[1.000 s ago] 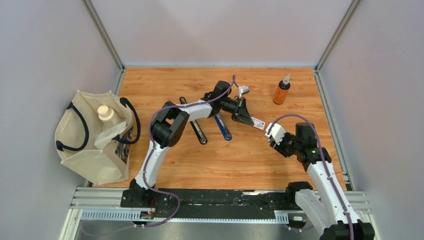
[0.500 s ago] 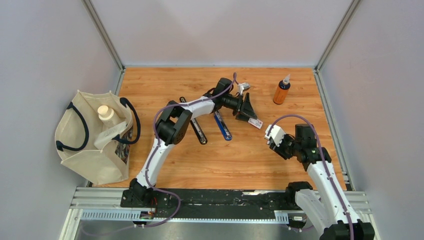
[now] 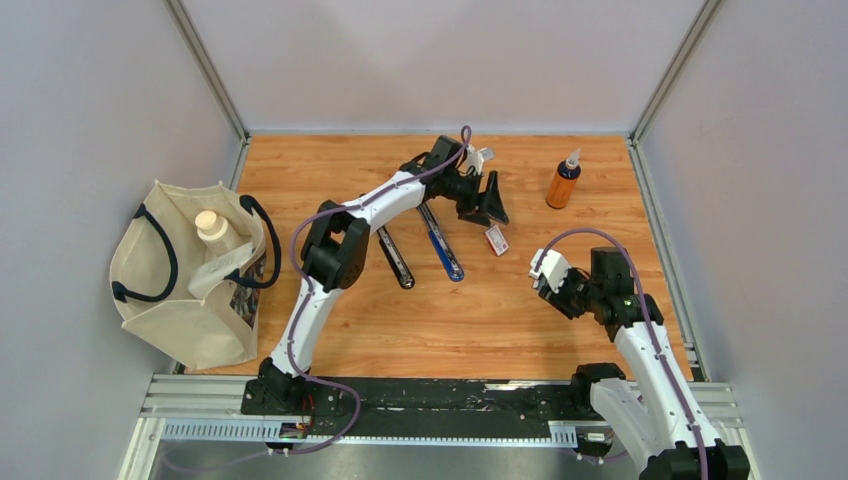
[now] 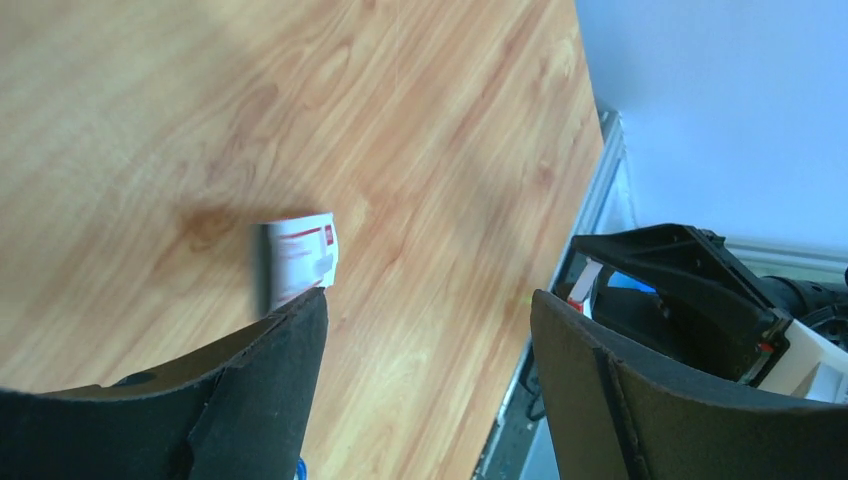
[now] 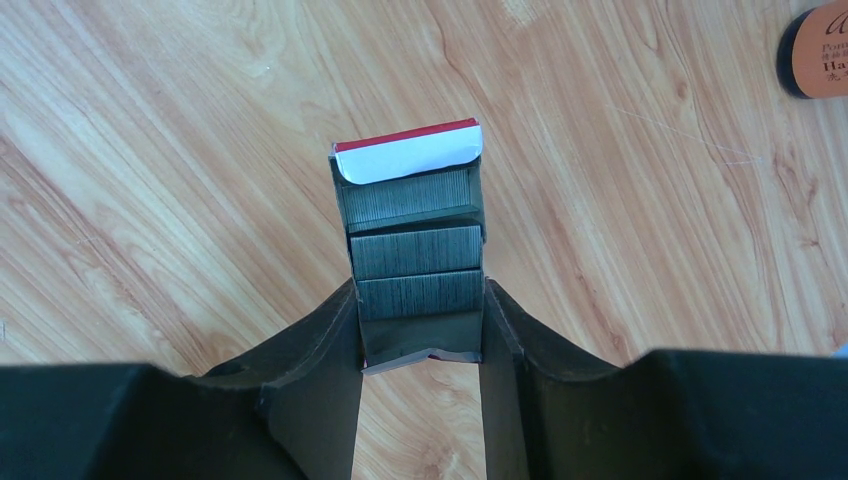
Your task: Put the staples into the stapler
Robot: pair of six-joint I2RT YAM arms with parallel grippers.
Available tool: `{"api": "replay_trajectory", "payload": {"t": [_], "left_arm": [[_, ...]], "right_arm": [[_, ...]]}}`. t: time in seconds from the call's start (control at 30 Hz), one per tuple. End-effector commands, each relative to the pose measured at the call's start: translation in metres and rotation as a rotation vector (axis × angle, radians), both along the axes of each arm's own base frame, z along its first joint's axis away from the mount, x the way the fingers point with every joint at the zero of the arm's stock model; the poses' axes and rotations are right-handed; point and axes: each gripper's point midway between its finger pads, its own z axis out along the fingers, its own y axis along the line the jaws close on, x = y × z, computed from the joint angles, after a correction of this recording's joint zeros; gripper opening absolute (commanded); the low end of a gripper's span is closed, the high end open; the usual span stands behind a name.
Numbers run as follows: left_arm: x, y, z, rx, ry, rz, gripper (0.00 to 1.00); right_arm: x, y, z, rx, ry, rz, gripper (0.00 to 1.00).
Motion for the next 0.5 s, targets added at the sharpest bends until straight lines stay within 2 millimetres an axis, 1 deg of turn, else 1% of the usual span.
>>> {"api": "replay_trajectory", "payload": {"t": [0.0, 0.1, 0.2, 0.27, 0.33, 0.37, 0.43, 0.47], "left_arm": [[0.012, 0.008, 0.046, 0.063, -0.177, 0.001, 0.82], [0.012, 0.013, 0.049, 0.084, -0.209, 0.002, 0.83], [0.019, 0.021, 0.058, 0.112, -0.264, 0.015, 0.84], [0.024, 0.031, 0.074, 0.098, -0.281, 0.029, 0.84], [0.025, 0.044, 0.096, 0.075, -0.305, 0.039, 0.84], [0.024, 0.054, 0.106, 0.073, -0.318, 0.041, 0.84], [0.019, 0.077, 0.132, 0.058, -0.358, 0.044, 0.85], [0.015, 0.091, 0.137, 0.07, -0.364, 0.049, 0.85]], "right_arm": [[0.006, 0.004, 0.02, 0.029, -0.045, 0.008, 0.41], [0.004, 0.004, 0.019, 0.024, -0.038, 0.012, 0.41], [0.002, 0.007, 0.017, 0.03, -0.032, 0.042, 0.41], [-0.002, 0.013, 0.015, 0.043, -0.019, 0.074, 0.41], [-0.004, 0.018, 0.013, 0.049, -0.012, 0.107, 0.42], [-0.004, 0.019, 0.012, 0.048, -0.009, 0.115, 0.42], [-0.002, 0.024, 0.009, 0.044, -0.009, 0.14, 0.43], [-0.001, 0.026, 0.007, 0.04, -0.008, 0.15, 0.43]]}}
